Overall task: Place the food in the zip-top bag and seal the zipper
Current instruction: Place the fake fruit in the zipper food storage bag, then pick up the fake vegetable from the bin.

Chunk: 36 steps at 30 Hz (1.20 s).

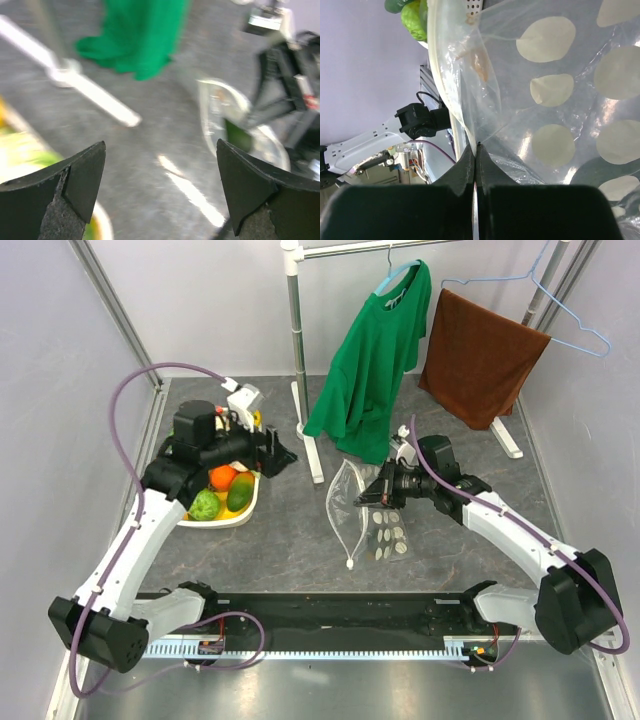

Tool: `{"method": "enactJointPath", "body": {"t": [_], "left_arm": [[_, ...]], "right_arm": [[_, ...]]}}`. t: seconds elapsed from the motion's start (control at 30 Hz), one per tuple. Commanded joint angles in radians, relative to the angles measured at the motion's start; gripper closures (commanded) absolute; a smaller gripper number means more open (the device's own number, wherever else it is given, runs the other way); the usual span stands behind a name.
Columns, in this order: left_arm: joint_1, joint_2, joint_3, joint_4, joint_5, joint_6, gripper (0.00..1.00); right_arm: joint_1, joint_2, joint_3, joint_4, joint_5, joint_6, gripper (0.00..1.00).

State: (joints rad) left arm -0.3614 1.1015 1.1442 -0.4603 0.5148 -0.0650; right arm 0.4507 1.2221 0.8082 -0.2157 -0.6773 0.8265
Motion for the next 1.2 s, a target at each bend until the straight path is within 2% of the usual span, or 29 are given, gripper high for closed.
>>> {"method": "enactJointPath", "body": {"t": [0.0,0.07,0.2,0.37,0.43,0.47,0.53,0.57,0.63,0.67,0.77,0.87,0.97,1.17], "left_arm": [[0.056,-0.008,0.043,-0.095,-0.122,0.183,0.02],[0.094,0.009,0.051,-0.106,-0.147,0.217,0.02],[0.125,0.112,0.121,-0.208,-0.193,0.512,0.01],[0.128,0.207,0.193,-0.268,-0.291,0.672,0.01],[0.128,0.245,0.206,-0.31,-0.308,0.784,0.01],[0.128,0.25,0.212,-0.339,-0.302,0.921,0.01],[0.13,0.232,0.195,-0.388,-0.279,1.057,0.0],[0.131,0.213,0.152,-0.387,-0.266,1.187,0.0],[0.136,0.147,0.091,-0.341,-0.24,1.302,0.0],[0.136,0.133,0.044,-0.334,-0.23,1.417,0.0],[0.15,0.095,-0.033,-0.308,-0.179,1.633,0.03],[0.153,0.136,-0.015,-0.314,-0.141,1.732,0.07],[0.153,0.219,0.054,-0.339,-0.139,1.757,0.08],[0.153,0.262,0.028,-0.348,-0.208,1.861,0.02]], "right_arm": [[-0.01,-0.016,-0.018,0.053,-0.005,0.019,1.0],[-0.01,-0.016,-0.014,0.045,0.008,0.013,1.0],[-0.009,0.0,0.002,0.009,0.03,-0.009,1.0],[-0.01,0.008,-0.001,0.004,0.041,-0.02,1.0],[-0.009,0.011,-0.001,-0.001,0.041,-0.026,1.0],[-0.01,0.011,-0.001,-0.001,0.041,-0.027,1.0],[-0.01,0.014,-0.001,-0.005,0.041,-0.035,1.0],[-0.009,0.014,-0.001,-0.005,0.041,-0.036,1.0],[-0.009,0.022,-0.001,-0.007,0.039,-0.041,1.0],[-0.01,0.024,-0.003,-0.008,0.036,-0.044,1.0],[-0.01,0.031,-0.004,-0.008,0.035,-0.046,1.0],[-0.01,0.034,-0.009,-0.007,0.035,-0.047,1.0],[-0.01,0.033,-0.007,-0.008,0.032,-0.047,1.0],[-0.01,0.031,-0.004,-0.007,0.027,-0.05,1.0]]}}
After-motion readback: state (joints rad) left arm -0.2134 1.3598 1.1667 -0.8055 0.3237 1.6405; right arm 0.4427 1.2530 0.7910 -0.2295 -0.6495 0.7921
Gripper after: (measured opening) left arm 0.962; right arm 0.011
